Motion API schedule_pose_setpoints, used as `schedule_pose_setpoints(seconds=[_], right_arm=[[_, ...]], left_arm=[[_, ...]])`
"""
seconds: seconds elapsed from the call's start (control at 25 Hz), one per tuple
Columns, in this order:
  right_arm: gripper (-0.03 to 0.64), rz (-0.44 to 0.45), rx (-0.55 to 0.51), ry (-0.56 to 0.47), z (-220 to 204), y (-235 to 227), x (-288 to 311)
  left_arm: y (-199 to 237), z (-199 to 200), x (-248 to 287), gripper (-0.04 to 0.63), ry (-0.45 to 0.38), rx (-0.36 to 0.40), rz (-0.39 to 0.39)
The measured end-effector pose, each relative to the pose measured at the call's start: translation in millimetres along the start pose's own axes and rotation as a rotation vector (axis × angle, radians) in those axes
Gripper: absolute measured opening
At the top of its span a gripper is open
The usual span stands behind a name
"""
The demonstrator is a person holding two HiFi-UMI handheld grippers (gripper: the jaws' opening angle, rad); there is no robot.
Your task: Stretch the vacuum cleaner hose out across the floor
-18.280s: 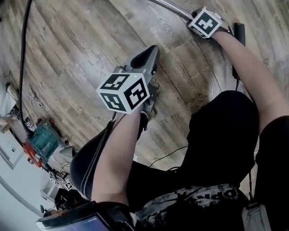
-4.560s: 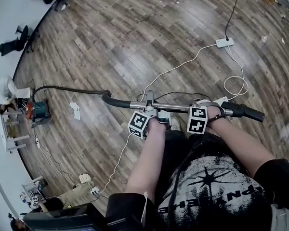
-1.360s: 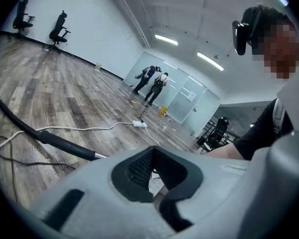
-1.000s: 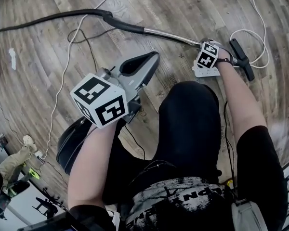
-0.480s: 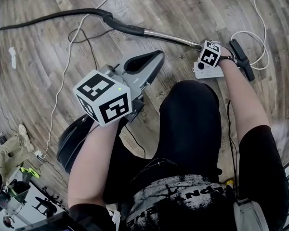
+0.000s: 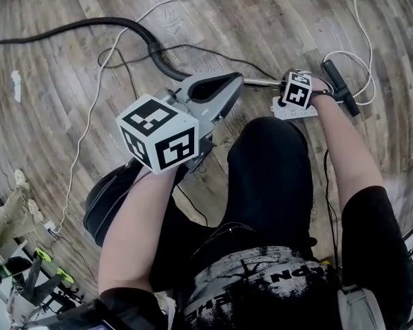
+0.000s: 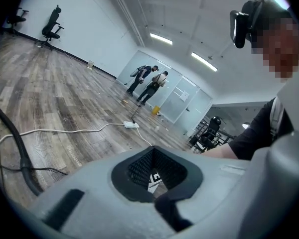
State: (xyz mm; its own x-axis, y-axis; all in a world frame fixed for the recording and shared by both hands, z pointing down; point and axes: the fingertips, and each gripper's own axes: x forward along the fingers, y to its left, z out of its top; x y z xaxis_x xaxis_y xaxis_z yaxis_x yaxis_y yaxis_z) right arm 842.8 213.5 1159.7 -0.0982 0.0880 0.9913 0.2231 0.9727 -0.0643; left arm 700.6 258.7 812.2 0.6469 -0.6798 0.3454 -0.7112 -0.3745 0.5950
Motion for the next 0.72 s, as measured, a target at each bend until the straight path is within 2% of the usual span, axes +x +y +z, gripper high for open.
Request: schedule_pose_setpoints(seconds=[0.04, 0.2, 0.48, 0.6, 0.72], right_arm=[[0.155, -0.010, 0.008, -0.003, -1, 0, -3], [0.121, -0.033, 0.065, -0.010, -7, -2, -11], [0.006, -0.066, 0.170, -0.042, -9, -4, -14], [0.006, -0.050, 0.200, -0.027, -9, -2, -13], [0.006, -0.022, 0.268, -0.028, -3, -3, -20]], left_arm=[[-2, 2, 2, 0.000, 0.000, 0.003, -0.008], [-7, 3, 12, 0.000, 0.017, 0.030, -0.030], [-2, 4, 11, 0.000, 0.041, 0.043, -0.053], [4, 10, 11, 0.000, 0.041, 0.061, -0.066], [14, 18, 12, 0.000, 0.057, 0.113, -0.080]])
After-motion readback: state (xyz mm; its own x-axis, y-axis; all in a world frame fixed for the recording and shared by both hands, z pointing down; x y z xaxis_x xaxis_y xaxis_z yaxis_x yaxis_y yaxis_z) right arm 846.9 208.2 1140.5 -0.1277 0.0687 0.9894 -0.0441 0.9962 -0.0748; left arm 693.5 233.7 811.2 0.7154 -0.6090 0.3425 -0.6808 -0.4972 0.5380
